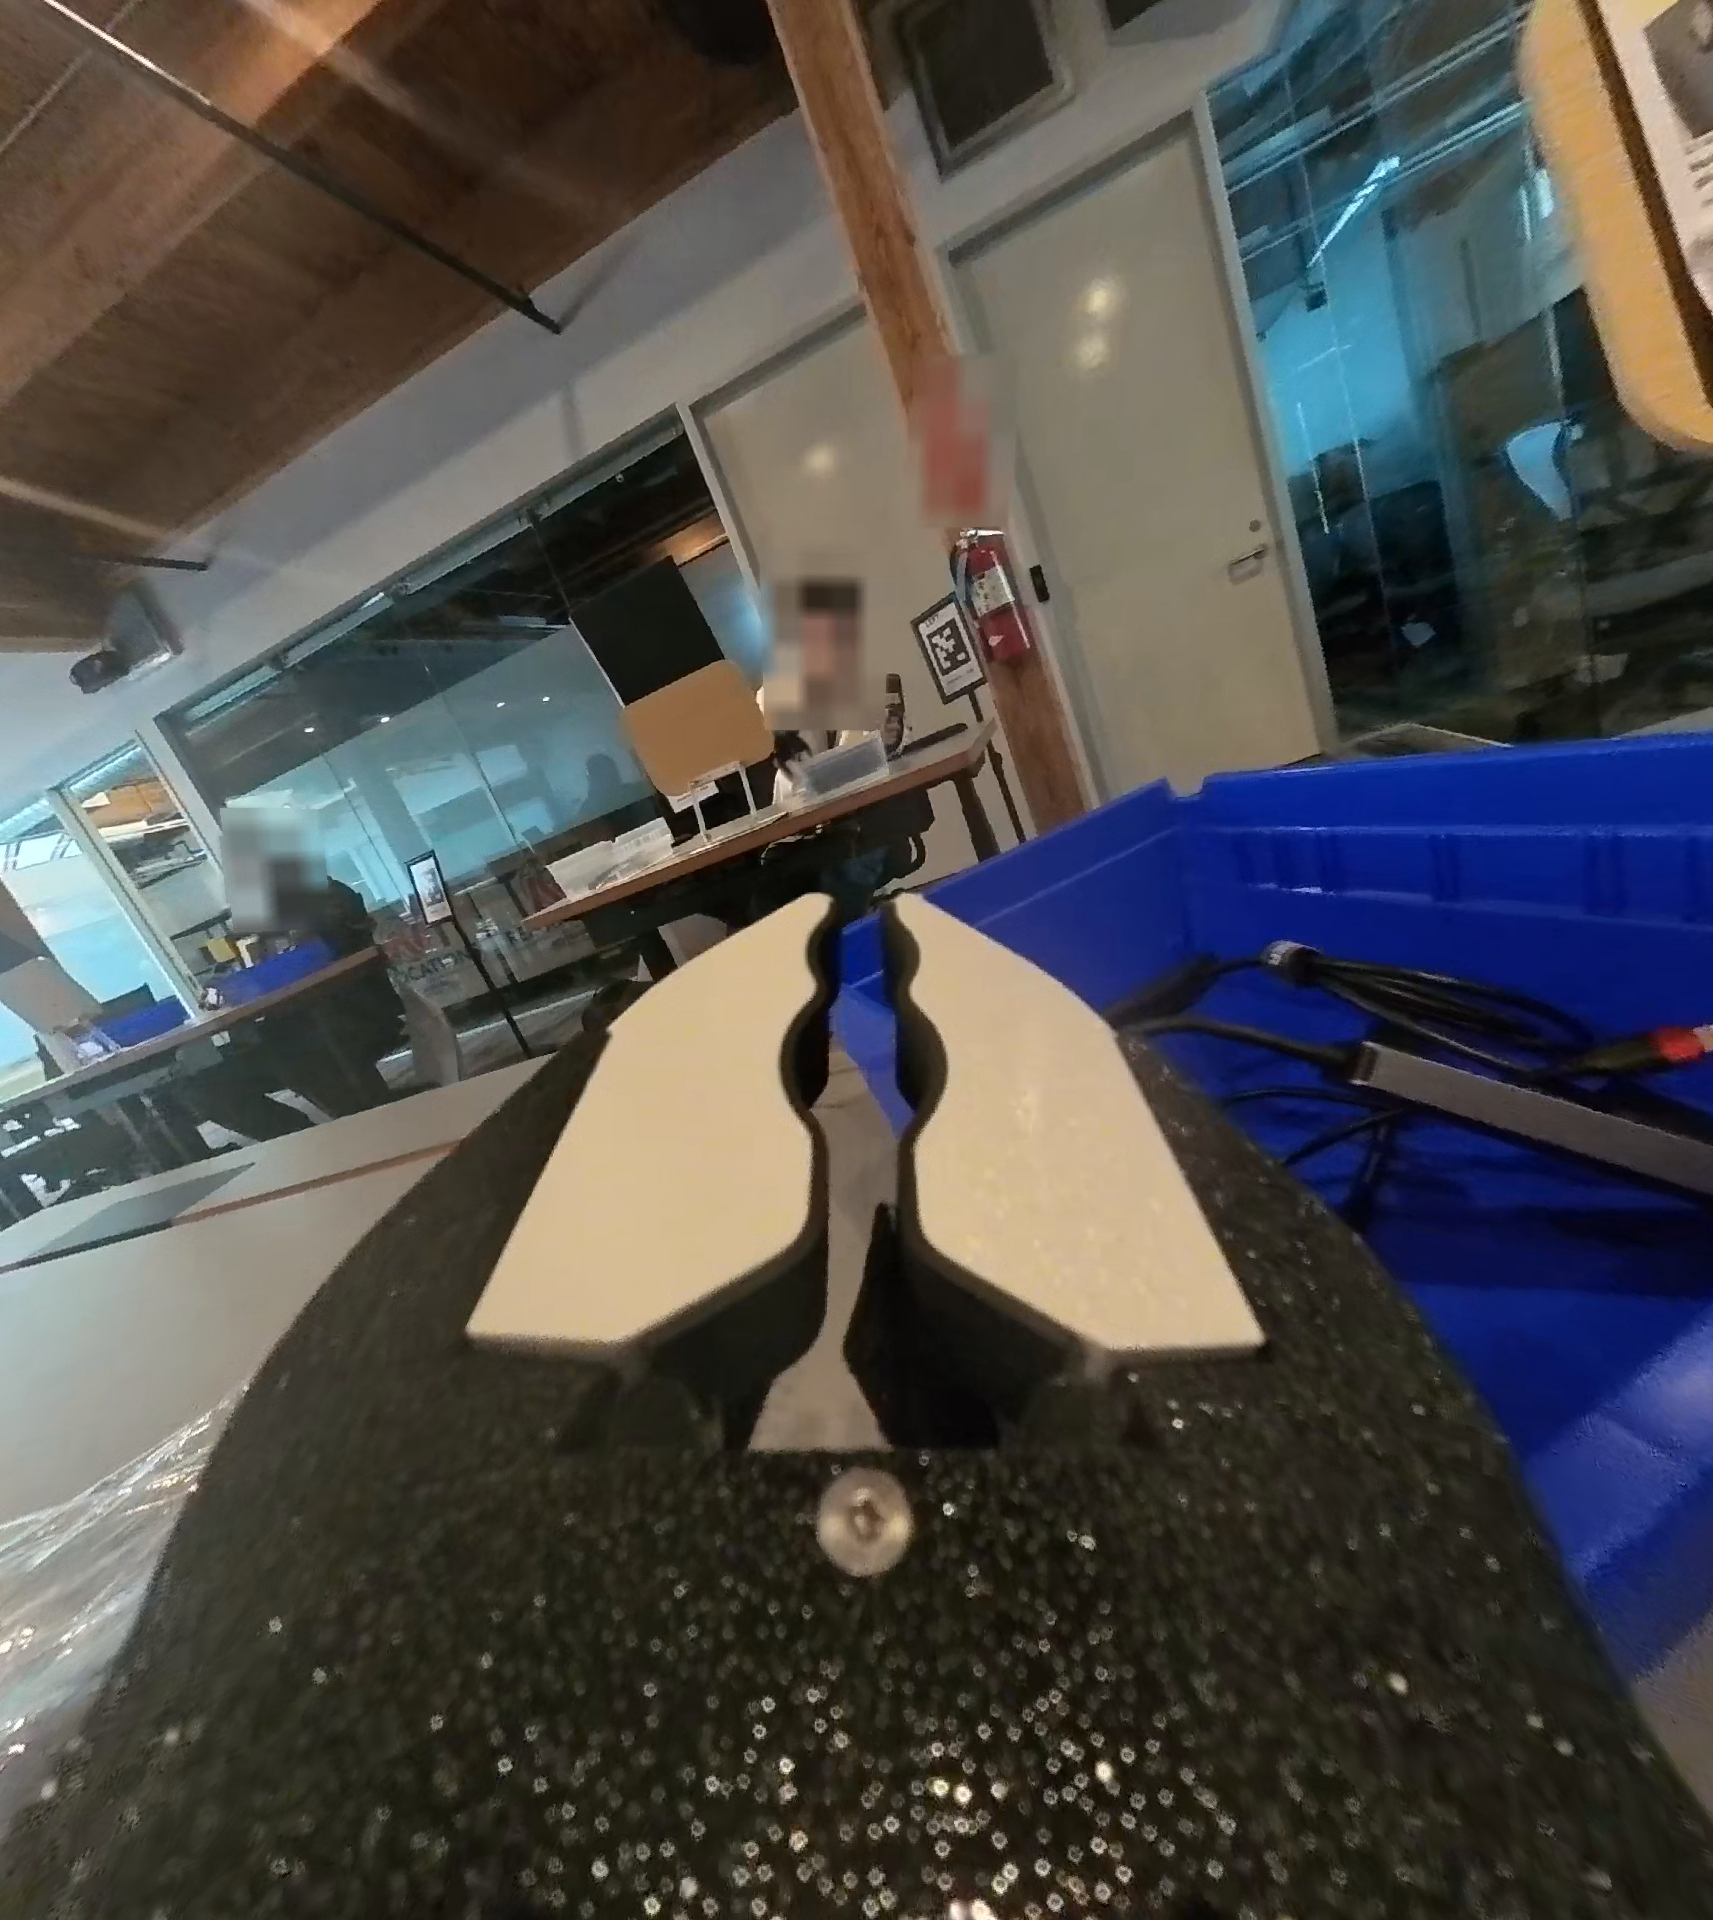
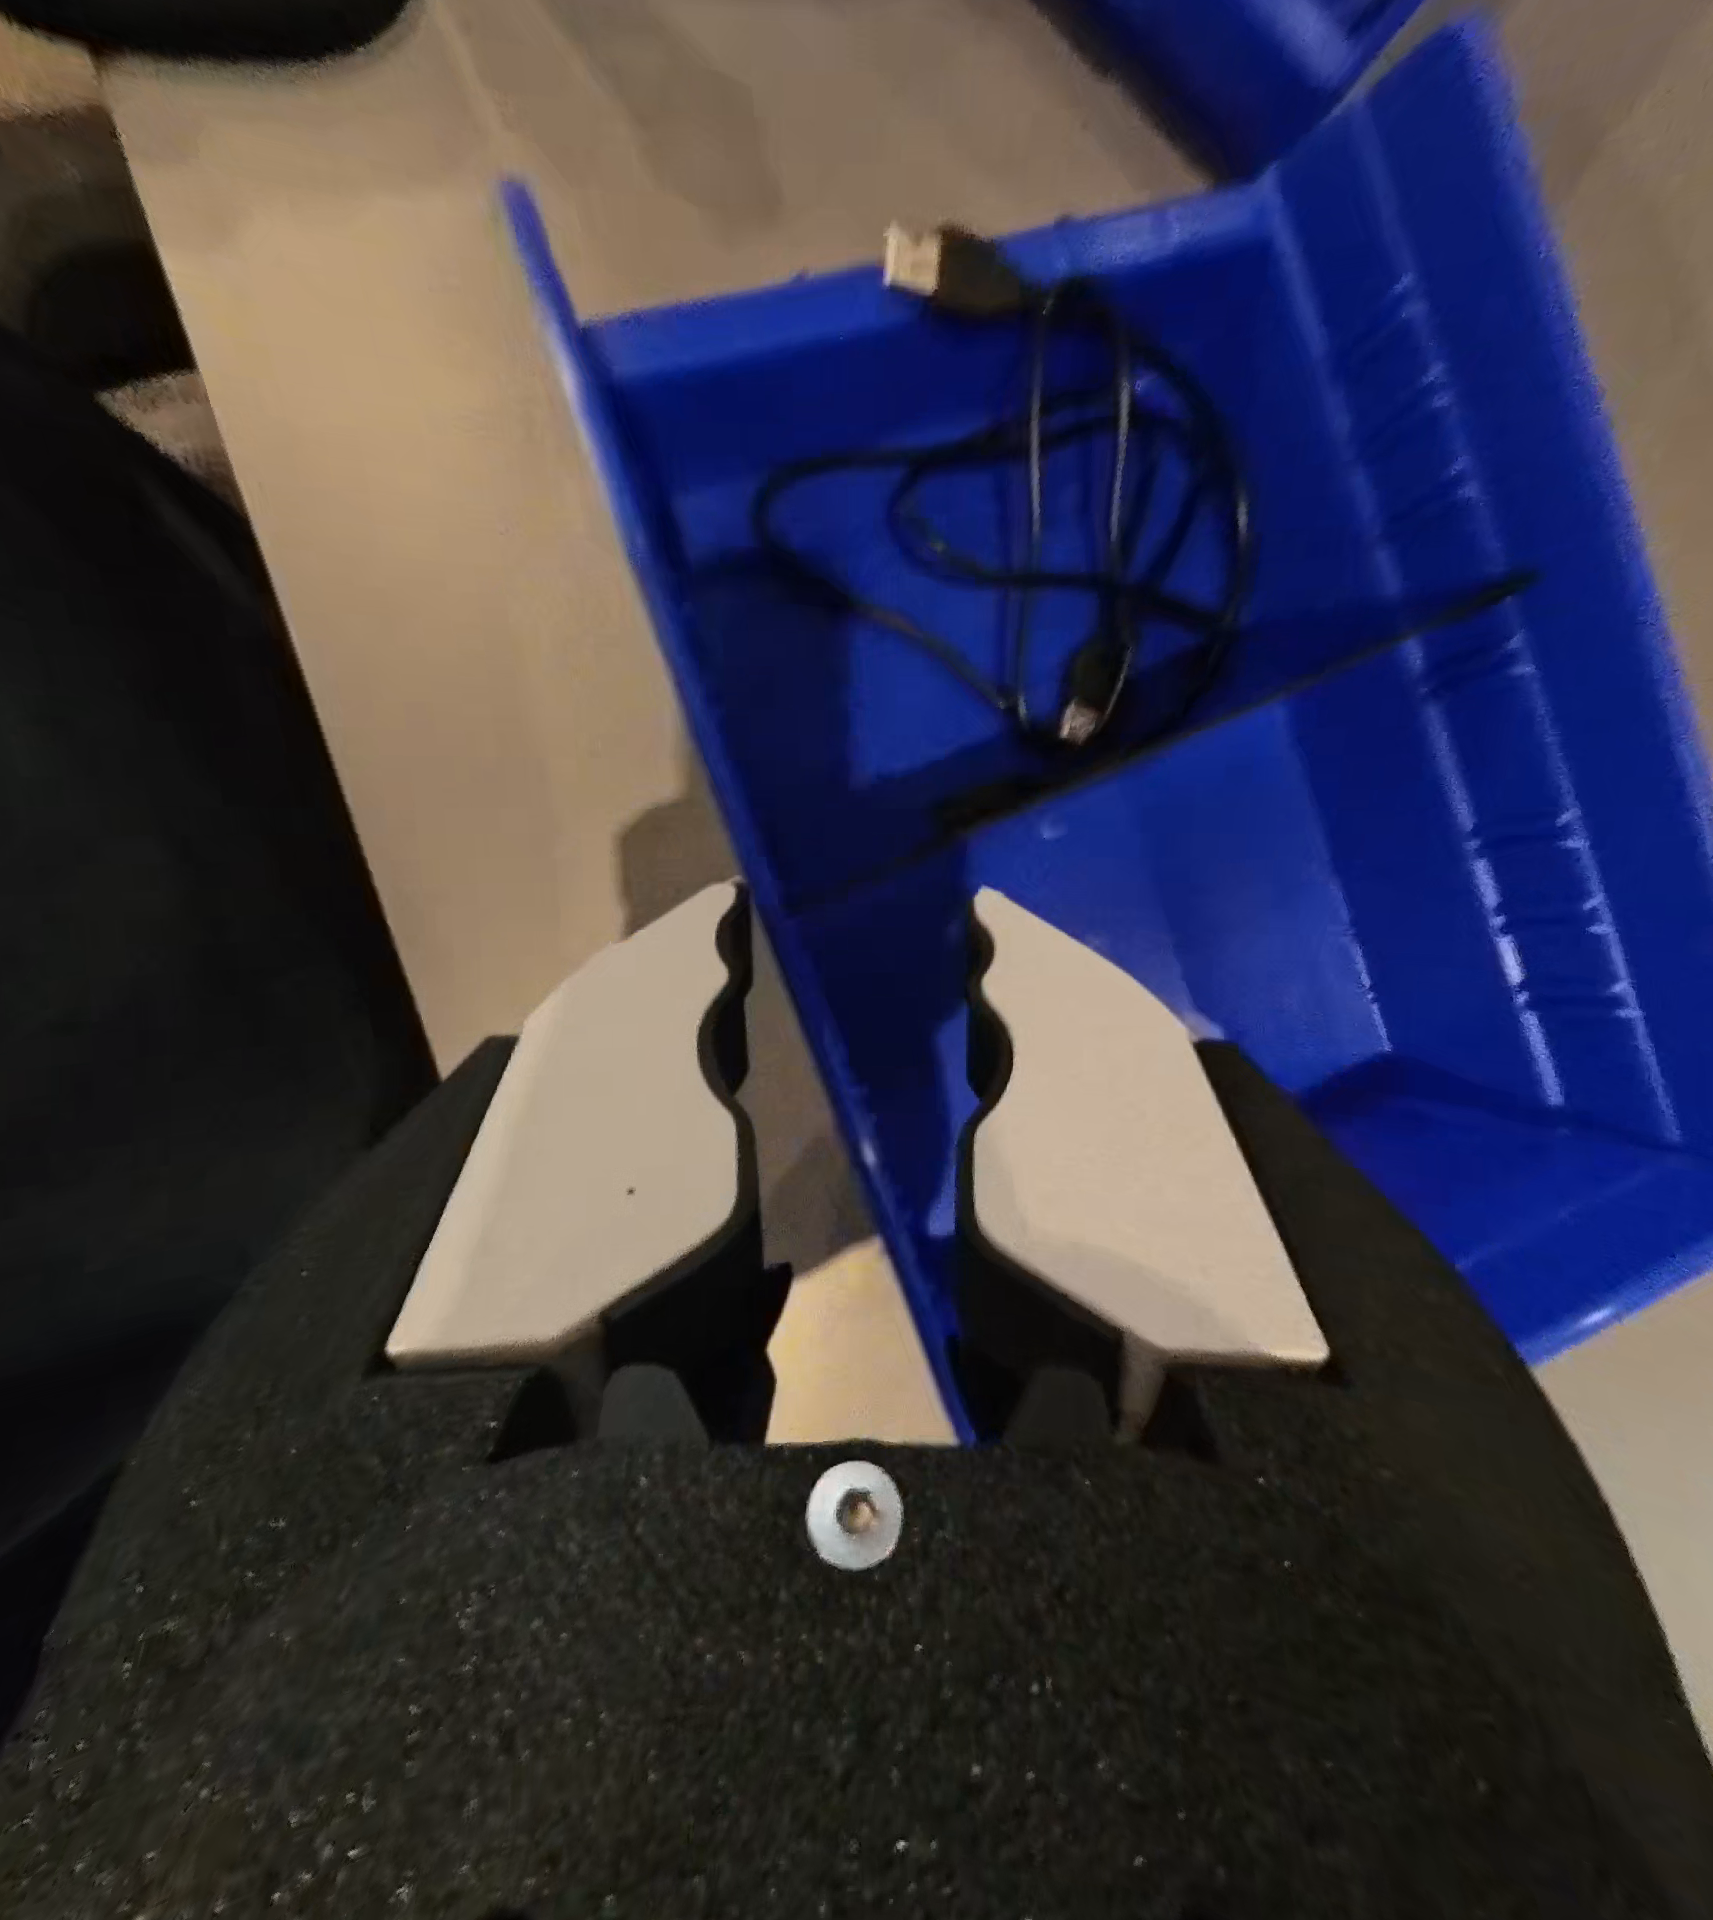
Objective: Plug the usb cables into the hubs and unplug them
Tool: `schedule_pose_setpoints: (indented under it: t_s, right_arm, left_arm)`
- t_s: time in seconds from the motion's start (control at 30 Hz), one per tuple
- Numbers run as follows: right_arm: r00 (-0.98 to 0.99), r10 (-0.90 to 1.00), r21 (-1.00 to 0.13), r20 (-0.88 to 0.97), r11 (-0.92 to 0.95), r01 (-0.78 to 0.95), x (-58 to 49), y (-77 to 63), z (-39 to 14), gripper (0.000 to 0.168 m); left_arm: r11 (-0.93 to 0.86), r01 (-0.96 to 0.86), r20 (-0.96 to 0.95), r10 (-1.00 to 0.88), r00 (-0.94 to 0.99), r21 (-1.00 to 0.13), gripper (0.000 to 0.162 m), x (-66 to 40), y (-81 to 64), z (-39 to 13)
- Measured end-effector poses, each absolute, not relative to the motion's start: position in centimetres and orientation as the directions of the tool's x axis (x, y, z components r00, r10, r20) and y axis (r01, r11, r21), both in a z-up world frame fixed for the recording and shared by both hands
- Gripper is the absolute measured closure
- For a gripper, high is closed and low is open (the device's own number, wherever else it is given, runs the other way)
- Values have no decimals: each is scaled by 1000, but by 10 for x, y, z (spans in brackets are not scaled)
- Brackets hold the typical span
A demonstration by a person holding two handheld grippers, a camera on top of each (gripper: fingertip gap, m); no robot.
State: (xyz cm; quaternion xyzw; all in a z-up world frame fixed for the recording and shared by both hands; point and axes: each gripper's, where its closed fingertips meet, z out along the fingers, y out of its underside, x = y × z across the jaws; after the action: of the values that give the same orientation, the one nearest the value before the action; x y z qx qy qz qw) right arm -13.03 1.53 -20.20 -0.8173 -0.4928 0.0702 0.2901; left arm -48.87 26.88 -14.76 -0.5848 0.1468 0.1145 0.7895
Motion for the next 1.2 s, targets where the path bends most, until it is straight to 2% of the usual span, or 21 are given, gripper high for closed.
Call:
schedule_pose_setpoints:
  t_s: [0.17, 0.23, 0.43, 0.63, 0.87, 0.93, 1.1, 1.13, 1.2]
  right_arm:
    - [471, 841, -445, 266, -325, 834, -109, 8, -221, 146]
    - [434, 855, -404, 285, -304, 863, -104, 4, -227, 158]
    - [367, 866, -309, 339, -266, 913, -74, 2, -227, 158]
    - [486, 711, -175, 508, -467, 867, 37, 47, -222, 145]
    - [765, 586, -287, 267, -709, 644, 79, 52, -217, 110]
    - [788, 566, -266, 242, -742, 615, 85, 50, -221, 108]
    - [716, 578, -185, 392, -713, 677, 122, 45, -209, 103]
    - [722, 558, -191, 409, -721, 666, 129, 43, -202, 102]
    - [809, 469, -295, 354, -766, 572, 133, 44, -189, 103]
  left_arm:
    - [278, -366, -385, -12, 923, -888, 156, -483, 271, -152]
    - [273, -368, -386, -13, 923, -889, 157, -483, 271, -154]
    - [258, -338, -354, -15, 935, -905, 158, -487, 272, -156]
    - [245, -325, -343, -33, 939, -913, 159, -485, 274, -159]
    - [257, -339, -361, -44, 931, -905, 160, -479, 272, -158]
    - [257, -339, -362, -48, 931, -905, 160, -479, 272, -158]
    - [255, -338, -363, -55, 930, -906, 160, -477, 273, -159]
    - [258, -337, -363, -57, 930, -905, 160, -476, 272, -159]
    - [265, -336, -364, -61, 929, -904, 160, -474, 272, -157]
